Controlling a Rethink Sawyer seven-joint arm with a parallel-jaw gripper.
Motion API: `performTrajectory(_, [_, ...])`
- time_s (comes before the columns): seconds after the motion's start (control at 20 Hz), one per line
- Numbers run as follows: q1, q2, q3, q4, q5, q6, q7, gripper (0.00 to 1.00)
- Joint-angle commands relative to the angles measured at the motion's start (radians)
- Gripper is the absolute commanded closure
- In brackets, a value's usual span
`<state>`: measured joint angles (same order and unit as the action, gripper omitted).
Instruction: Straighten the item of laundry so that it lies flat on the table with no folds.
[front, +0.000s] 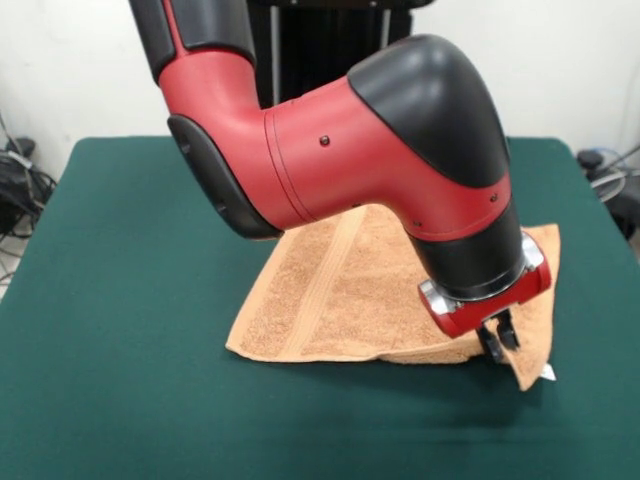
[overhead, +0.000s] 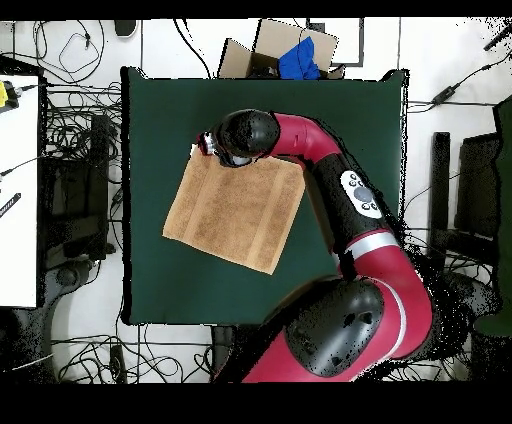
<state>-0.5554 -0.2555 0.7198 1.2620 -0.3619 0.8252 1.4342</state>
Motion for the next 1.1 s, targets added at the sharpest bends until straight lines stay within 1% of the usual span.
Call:
performTrajectory(0.05, [-0.027, -0.006, 0.004, 0.074, -0.007, -0.028, -0.051, 1.00])
performTrajectory(0.5, [-0.033, -0.002, 0.017, 0.079, -0.005, -0.019, -0.048, 1.00])
performTrajectory(0.8, [-0.028, -0.019, 0.021, 0.043, 0.021, 0.051, -0.050, 1.00])
performTrajectory(0.95, [-0.030, -0.012, 0.025, 0.046, 0.022, 0.032, -0.051, 1.00])
performTrajectory(1.0, [-0.034, -0.009, 0.029, 0.053, 0.023, 0.016, -0.052, 0.00])
performTrajectory(1.1, [-0.018, -0.012, 0.012, 0.034, 0.027, 0.061, -0.042, 0.00])
